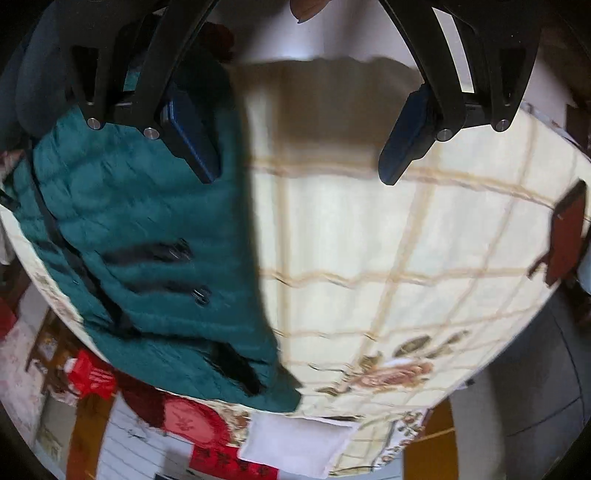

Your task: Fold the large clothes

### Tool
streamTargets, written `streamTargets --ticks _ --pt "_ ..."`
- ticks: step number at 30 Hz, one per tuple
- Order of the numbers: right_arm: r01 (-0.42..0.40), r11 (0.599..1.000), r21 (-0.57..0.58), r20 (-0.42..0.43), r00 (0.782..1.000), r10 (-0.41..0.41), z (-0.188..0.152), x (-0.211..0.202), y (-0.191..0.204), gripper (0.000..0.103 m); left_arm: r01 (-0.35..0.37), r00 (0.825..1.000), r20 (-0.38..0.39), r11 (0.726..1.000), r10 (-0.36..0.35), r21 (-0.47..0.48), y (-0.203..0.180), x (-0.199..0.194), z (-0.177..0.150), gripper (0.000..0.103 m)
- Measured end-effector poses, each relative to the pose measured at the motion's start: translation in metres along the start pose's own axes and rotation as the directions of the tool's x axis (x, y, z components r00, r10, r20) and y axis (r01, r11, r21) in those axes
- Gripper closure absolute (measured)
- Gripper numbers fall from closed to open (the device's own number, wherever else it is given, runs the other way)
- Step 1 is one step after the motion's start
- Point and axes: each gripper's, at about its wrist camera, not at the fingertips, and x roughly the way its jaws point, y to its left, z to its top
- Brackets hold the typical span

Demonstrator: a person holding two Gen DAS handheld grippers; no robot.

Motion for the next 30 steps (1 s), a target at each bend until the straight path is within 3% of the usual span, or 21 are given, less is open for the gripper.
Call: streamTargets --ticks 5,7,9,11,14,17,19,23,30 --pt "-0.045 0.999 -0.024 0.044 0.998 0.046 -0.004 0.013 0.009 0.02 0.119 0.993 -0.011 0.992 -0.119 0.044 -0.031 0.005 -0.022 0.014" --pt "-0.076 0.997 -0.024 0.062 0.995 0.077 -0.007 0.014 0.008 0.02 0.133 0.991 0.001 0.99 -0.133 0.048 -0.037 0.003 -0.025 0.013" --pt "-0.104 0.994 -0.032 0.059 0.993 0.106 -0.009 0.01 0.004 0.02 0.218 0.976 -0.018 0.975 -0.217 0.045 -0.04 0.002 -0.022 0.013" --pt "-0.12 0.992 -0.038 0.051 0.991 0.122 -0.012 0.01 0.006 0.02 0.319 0.947 -0.037 0.947 -0.318 0.038 -0.043 0.002 -0.016 0.013" --pt "-0.112 0.993 -0.048 0.043 0.993 0.114 -0.011 0.01 0.006 0.02 0.341 0.94 -0.036 0.939 -0.339 0.054 -0.044 0.008 -0.01 0.013" --pt "-0.093 0.995 -0.046 0.05 0.994 0.095 -0.009 0.006 0.001 0.02 0.401 0.915 -0.04 0.915 -0.402 -0.035 -0.032 0.008 -0.004 0.013" --pt "-0.081 0.995 -0.054 0.053 0.995 0.083 -0.013 0.0 -0.005 0.019 0.416 0.907 -0.042 0.907 -0.419 -0.059 -0.028 0.005 -0.009 0.013" --pt "-0.065 0.994 -0.093 0.04 0.997 0.069 -0.018 -0.006 -0.008 0.019 0.407 0.91 -0.084 0.913 -0.407 -0.015 -0.029 -0.005 -0.019 0.013" --pt "-0.112 0.99 -0.08 0.027 0.993 0.115 -0.009 0.0 -0.012 0.02 0.39 0.918 -0.085 0.921 -0.386 0.025 -0.058 0.018 0.007 0.012"
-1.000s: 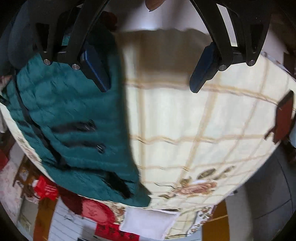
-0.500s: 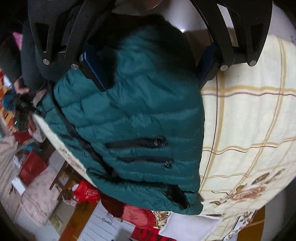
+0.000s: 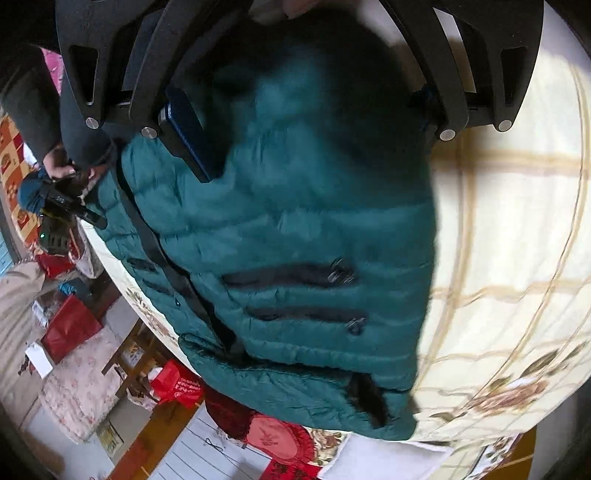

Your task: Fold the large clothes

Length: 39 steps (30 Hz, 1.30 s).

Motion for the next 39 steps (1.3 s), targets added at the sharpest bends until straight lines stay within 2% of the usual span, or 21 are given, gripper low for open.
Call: streamTargets --ticks 6,10,12,13,16,22,27,28,29,30,31,32,33,35,39 --pt "-0.003 1.0 -0.021 0.027 1.0 0.004 -0.008 -0.003 0.004 0.019 0.0 1.0 -0.001 0.999 0.0 0.038 0.001 -0.004 -0.01 0.012" --pt "-0.044 0.999 -0.023 0.028 0.999 0.045 -0.017 -0.012 0.004 0.02 0.038 0.999 0.025 0.999 -0.038 -0.001 0.01 -0.01 -0.014 0.01" --pt "-0.061 0.998 -0.014 0.029 0.998 0.061 -0.013 -0.008 0.001 0.033 0.042 0.999 0.019 0.999 -0.042 -0.018 0.005 -0.005 -0.01 0.001" --pt "-0.067 0.998 0.0 0.031 0.997 0.067 -0.01 -0.004 -0.001 0.035 0.023 1.0 0.017 1.0 -0.022 -0.018 0.002 -0.004 -0.01 0.001" --pt "-0.041 0.999 -0.01 0.038 0.998 0.042 -0.005 0.003 0.002 0.035 -0.022 0.999 0.026 1.0 0.023 -0.014 -0.005 -0.003 -0.013 0.001" --pt "0.011 1.0 -0.015 0.026 1.0 -0.01 -0.012 -0.004 0.008 0.035 0.001 0.993 0.119 0.999 0.002 -0.032 -0.001 -0.01 -0.028 0.001" --pt "0.019 0.999 0.03 -0.011 1.0 -0.019 -0.01 -0.006 0.008 0.037 -0.037 0.989 0.141 0.999 0.042 -0.04 -0.004 -0.01 -0.03 0.001" --pt "0.028 0.999 0.027 -0.011 1.0 -0.028 -0.01 -0.006 0.009 0.039 -0.043 0.985 0.161 0.996 0.055 -0.079 -0.001 -0.013 -0.032 0.004" --pt "0.049 0.999 0.021 -0.009 0.999 -0.048 -0.01 -0.007 0.009 0.045 -0.048 0.983 0.169 0.994 0.065 -0.099 0.001 -0.014 -0.032 0.016" --pt "0.061 0.998 0.02 -0.007 0.998 -0.061 -0.011 -0.007 0.01 0.052 -0.061 0.98 0.179 0.99 0.084 -0.129 0.005 -0.016 -0.032 0.037" --pt "0.063 0.998 0.029 -0.001 0.998 -0.063 -0.013 -0.009 0.008 0.056 -0.084 0.977 0.179 0.984 0.112 -0.155 0.01 -0.017 -0.032 0.047" --pt "0.058 0.997 0.045 0.005 0.998 -0.059 -0.015 -0.011 0.005 0.066 -0.096 0.976 0.177 0.98 0.127 -0.174 0.014 -0.017 -0.031 0.06" --pt "0.056 0.997 0.055 0.012 0.998 -0.057 -0.017 -0.011 0.004 0.072 -0.087 0.978 0.171 0.979 0.12 -0.186 0.016 -0.017 -0.031 0.063" --pt "0.048 0.997 0.059 0.026 0.998 -0.049 -0.021 -0.012 0.004 0.076 -0.086 0.981 0.155 0.98 0.114 -0.179 0.014 -0.017 -0.029 0.064" --pt "0.039 0.998 0.054 0.071 0.997 -0.042 -0.023 -0.013 0.011 0.076 -0.002 0.989 0.149 0.991 0.023 -0.135 0.009 -0.017 -0.028 0.064"
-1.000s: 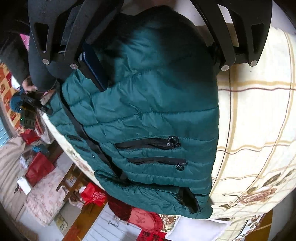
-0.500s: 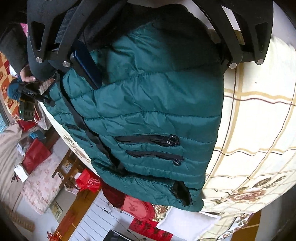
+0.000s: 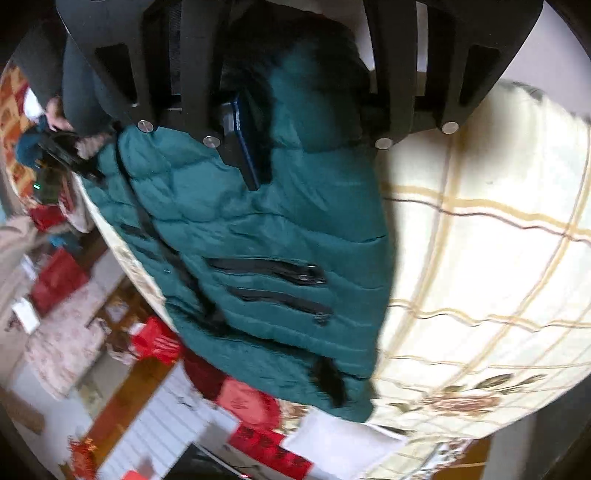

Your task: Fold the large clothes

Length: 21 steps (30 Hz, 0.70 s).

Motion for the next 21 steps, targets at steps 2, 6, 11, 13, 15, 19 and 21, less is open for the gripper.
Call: streamTargets --ticks 2,6,11,13,15,19,21 --pt "-0.002 1.0 0.024 0.005 1.0 0.002 -0.001 0.002 -0.002 0.076 0.025 1.0 0.001 0.999 -0.025 -0.024 0.005 0.001 0.003 0.064" --pt "0.002 1.0 0.026 0.001 1.0 -0.003 0.0 0.003 -0.005 0.08 -0.001 1.0 0.018 0.996 0.003 -0.084 0.013 -0.003 0.003 0.088" --pt "0.033 0.999 -0.008 0.059 0.998 -0.033 0.01 -0.022 0.013 0.089 -0.003 0.995 0.095 0.997 0.01 -0.072 0.007 -0.034 0.01 0.093" --pt "0.019 1.0 -0.025 0.1 0.995 -0.016 0.017 -0.038 0.024 0.089 0.007 0.99 0.142 0.997 0.004 -0.073 0.005 -0.052 0.017 0.093" --pt "0.012 0.999 -0.045 0.129 0.992 -0.006 0.021 -0.05 0.034 0.089 0.009 0.983 0.183 0.996 0.007 -0.084 0.005 -0.067 0.022 0.093" --pt "0.015 0.997 -0.079 0.161 0.987 -0.002 0.022 -0.07 0.053 0.09 0.019 0.976 0.216 0.995 0.002 -0.098 0.009 -0.086 0.024 0.093" --pt "0.01 0.997 -0.076 0.176 0.984 0.004 0.019 -0.078 0.058 0.09 0.022 0.975 0.223 0.995 -0.001 -0.093 0.008 -0.093 0.02 0.093"
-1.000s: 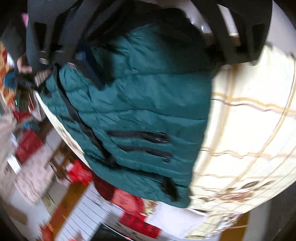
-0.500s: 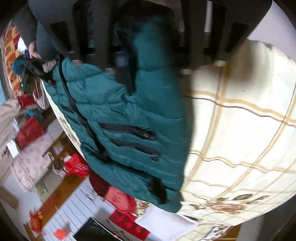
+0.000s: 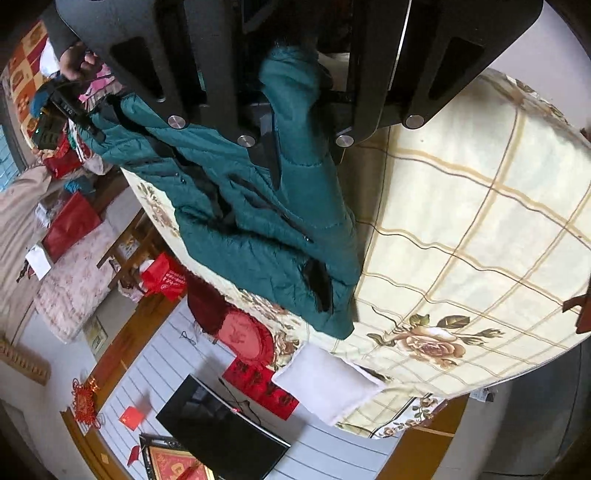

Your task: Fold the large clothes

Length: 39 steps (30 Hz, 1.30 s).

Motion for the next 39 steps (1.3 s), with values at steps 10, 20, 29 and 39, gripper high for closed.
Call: streamTargets --ticks 10,20,29,39 --pt "0.071 0.997 0.008 -0.011 0.997 -0.071 -0.006 -0.037 0.028 0.09 0.03 0.999 0.035 0.999 -0.031 0.023 -0.014 -0.051 -0.017 0.093" --pt "0.153 0.987 0.04 -0.004 0.988 -0.153 0.01 -0.077 0.054 0.09 0.038 0.995 0.093 0.999 -0.041 0.034 -0.026 -0.095 -0.028 0.093" --pt "0.221 0.975 0.0 0.035 0.975 -0.221 0.027 -0.07 0.059 0.09 0.026 0.993 0.11 0.999 -0.03 0.039 -0.041 -0.08 0.007 0.092" --pt "0.257 0.965 0.06 0.051 0.964 -0.26 0.081 -0.026 0.042 0.09 -0.004 0.987 0.158 1.0 0.005 -0.01 -0.056 -0.038 0.081 0.092"
